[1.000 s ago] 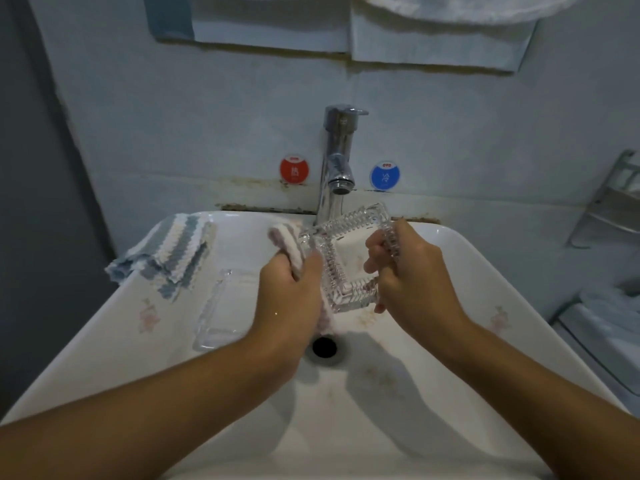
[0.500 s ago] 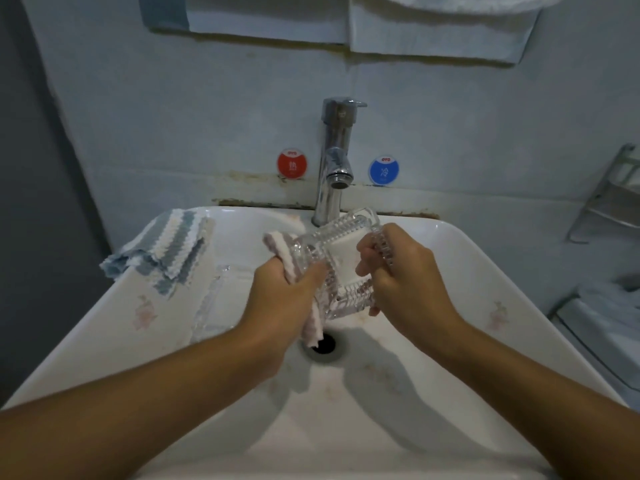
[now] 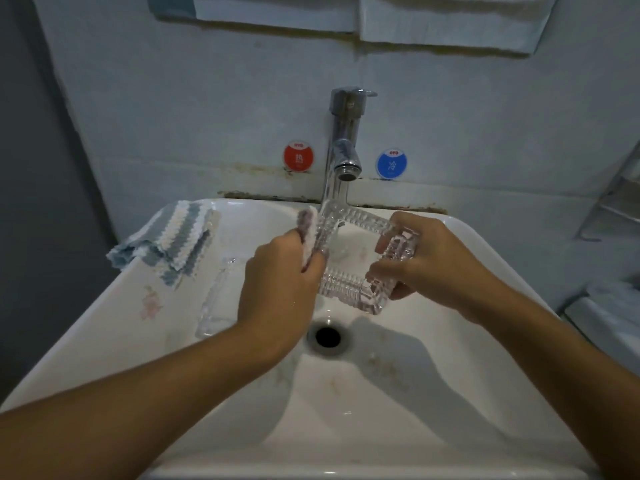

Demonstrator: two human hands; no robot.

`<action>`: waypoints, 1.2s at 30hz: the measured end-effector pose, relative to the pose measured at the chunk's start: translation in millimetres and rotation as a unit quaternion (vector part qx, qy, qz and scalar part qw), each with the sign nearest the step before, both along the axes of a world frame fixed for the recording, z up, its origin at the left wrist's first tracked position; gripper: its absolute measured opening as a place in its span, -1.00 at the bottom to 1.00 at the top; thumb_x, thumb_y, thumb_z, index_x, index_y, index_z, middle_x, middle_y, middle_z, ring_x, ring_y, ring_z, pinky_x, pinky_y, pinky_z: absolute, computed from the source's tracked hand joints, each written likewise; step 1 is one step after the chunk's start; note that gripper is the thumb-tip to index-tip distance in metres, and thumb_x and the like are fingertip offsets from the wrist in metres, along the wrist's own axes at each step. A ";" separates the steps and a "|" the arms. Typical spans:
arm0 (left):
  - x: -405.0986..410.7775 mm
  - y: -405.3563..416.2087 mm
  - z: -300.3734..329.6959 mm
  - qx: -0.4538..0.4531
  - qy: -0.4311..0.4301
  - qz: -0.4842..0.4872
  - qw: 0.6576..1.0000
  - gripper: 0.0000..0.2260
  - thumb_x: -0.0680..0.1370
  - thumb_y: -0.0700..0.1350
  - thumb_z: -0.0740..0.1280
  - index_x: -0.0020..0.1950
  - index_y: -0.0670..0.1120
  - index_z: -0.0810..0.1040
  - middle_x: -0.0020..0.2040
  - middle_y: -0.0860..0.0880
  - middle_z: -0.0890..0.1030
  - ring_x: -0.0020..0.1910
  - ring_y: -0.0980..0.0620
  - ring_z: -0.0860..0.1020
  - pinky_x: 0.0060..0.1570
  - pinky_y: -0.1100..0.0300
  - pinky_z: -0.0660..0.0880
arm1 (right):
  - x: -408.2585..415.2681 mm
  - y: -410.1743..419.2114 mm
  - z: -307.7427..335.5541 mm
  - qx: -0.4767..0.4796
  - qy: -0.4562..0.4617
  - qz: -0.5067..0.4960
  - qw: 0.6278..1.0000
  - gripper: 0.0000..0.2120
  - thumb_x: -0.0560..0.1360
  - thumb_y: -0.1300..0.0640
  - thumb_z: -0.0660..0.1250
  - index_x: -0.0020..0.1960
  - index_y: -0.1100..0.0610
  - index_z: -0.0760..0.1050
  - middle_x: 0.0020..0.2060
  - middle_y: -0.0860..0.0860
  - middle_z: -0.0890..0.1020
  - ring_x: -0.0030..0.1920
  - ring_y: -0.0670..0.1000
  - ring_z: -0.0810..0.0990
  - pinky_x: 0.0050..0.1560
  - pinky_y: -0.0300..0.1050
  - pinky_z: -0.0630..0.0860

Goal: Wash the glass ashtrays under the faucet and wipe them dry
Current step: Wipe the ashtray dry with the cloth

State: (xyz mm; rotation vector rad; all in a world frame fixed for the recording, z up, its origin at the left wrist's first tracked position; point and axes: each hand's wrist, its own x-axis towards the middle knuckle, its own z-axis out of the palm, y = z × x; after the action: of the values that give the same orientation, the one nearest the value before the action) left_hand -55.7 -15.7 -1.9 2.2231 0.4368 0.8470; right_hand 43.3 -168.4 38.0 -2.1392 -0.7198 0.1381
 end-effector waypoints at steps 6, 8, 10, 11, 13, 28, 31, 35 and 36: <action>-2.4 -0.5 -0.3 0.150 0.003 -0.010 0.989 -0.79 0.63 -0.03 0.32 0.25 0.00 0.58 -0.22 0.00 0.64 -0.31 0.07 0.55 -0.34 0.30 0.41 | 2.8 -5.8 -1.0 -0.100 0.035 0.053 0.993 -0.93 0.56 0.20 0.40 0.03 0.17 0.60 -0.17 0.14 0.71 -0.33 0.07 0.73 -0.35 -0.13 0.65; -0.8 0.5 0.3 0.164 -0.002 -0.012 0.986 -0.70 0.61 -0.07 0.36 0.34 0.02 0.55 -0.08 -0.02 0.69 -0.16 -0.02 0.63 -0.20 0.18 0.51 | -0.5 -2.5 -6.7 -0.118 0.018 0.069 0.991 -0.91 0.61 0.19 0.34 -0.02 0.19 0.58 -0.28 0.13 0.70 -0.39 0.09 0.72 -0.40 -0.14 0.63; 2.3 3.7 -0.1 0.092 0.008 -0.016 0.996 -0.70 0.60 -0.06 0.37 0.33 -0.02 0.55 -0.02 0.03 0.68 -0.15 0.02 0.62 -0.20 0.21 0.49 | -3.5 2.0 -11.7 -0.096 -0.021 0.050 0.994 -0.84 0.63 0.18 0.29 -0.08 0.21 0.58 -0.39 0.11 0.67 -0.48 0.05 0.68 -0.48 -0.19 0.57; 5.4 6.1 -1.7 0.025 0.016 -0.027 0.999 -0.74 0.60 -0.05 0.37 0.28 -0.05 0.57 -0.03 0.07 0.66 -0.18 0.05 0.61 -0.24 0.21 0.49 | -5.0 4.1 -13.6 -0.078 -0.040 0.032 0.996 -0.82 0.63 0.19 0.28 -0.11 0.22 0.57 -0.42 0.10 0.65 -0.52 0.03 0.65 -0.52 -0.20 0.53; 11.1 9.7 -2.7 -0.128 0.021 -0.045 0.991 -0.80 0.60 -0.06 0.37 0.18 -0.10 0.57 -0.10 0.03 0.65 -0.26 0.06 0.60 -0.38 0.21 0.48 | -8.2 7.8 -17.0 -0.048 -0.063 -0.002 0.997 -0.81 0.62 0.25 0.26 -0.15 0.24 0.55 -0.43 0.11 0.62 -0.55 0.03 0.63 -0.56 -0.13 0.52; 12.1 -11.5 1.9 -0.433 0.003 -0.084 0.897 -0.82 0.68 -0.03 0.19 -0.01 -0.03 0.55 -0.11 -0.02 0.70 -0.17 0.07 0.67 -0.24 0.25 0.55 | -11.4 9.4 -17.4 0.004 -0.115 -0.078 0.990 -0.85 0.54 0.36 0.21 -0.07 0.20 0.54 -0.27 0.11 0.63 -0.51 0.04 0.64 -0.49 -0.06 0.62; 10.7 -6.3 -0.9 -0.459 0.029 -0.085 0.884 -0.80 0.65 -0.04 0.23 0.00 -0.10 0.59 -0.09 -0.16 0.72 -0.05 -0.16 0.69 0.13 -0.09 0.58 | -10.2 10.1 -20.2 0.009 -0.097 -0.072 0.993 -0.84 0.56 0.35 0.21 -0.09 0.22 0.55 -0.28 0.13 0.64 -0.53 0.04 0.63 -0.52 -0.10 0.59; 9.0 -11.7 2.7 -0.463 0.060 -0.095 0.879 -0.78 0.63 -0.05 0.24 0.03 -0.16 0.61 -0.13 -0.20 0.72 -0.06 -0.20 0.68 0.19 -0.19 0.55 | -10.3 9.6 -17.5 0.067 -0.086 -0.087 0.990 -0.80 0.60 0.31 0.22 -0.14 0.19 0.55 -0.37 0.12 0.62 -0.57 -0.01 0.60 -0.57 -0.27 0.46; 9.1 -12.4 5.2 -0.465 0.047 -0.098 0.878 -0.78 0.64 -0.06 0.24 0.03 -0.16 0.60 -0.10 -0.22 0.72 -0.07 -0.18 0.68 0.15 -0.14 0.57 | -10.1 9.6 -16.8 0.072 -0.082 -0.086 0.990 -0.80 0.60 0.31 0.21 -0.14 0.19 0.54 -0.38 0.11 0.61 -0.58 -0.01 0.60 -0.57 -0.28 0.45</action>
State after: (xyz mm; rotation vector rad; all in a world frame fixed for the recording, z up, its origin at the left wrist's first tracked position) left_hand -46.6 -28.1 3.3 1.3687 0.5121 0.2936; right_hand 33.2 -158.8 21.2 -2.0787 -0.6147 -0.1788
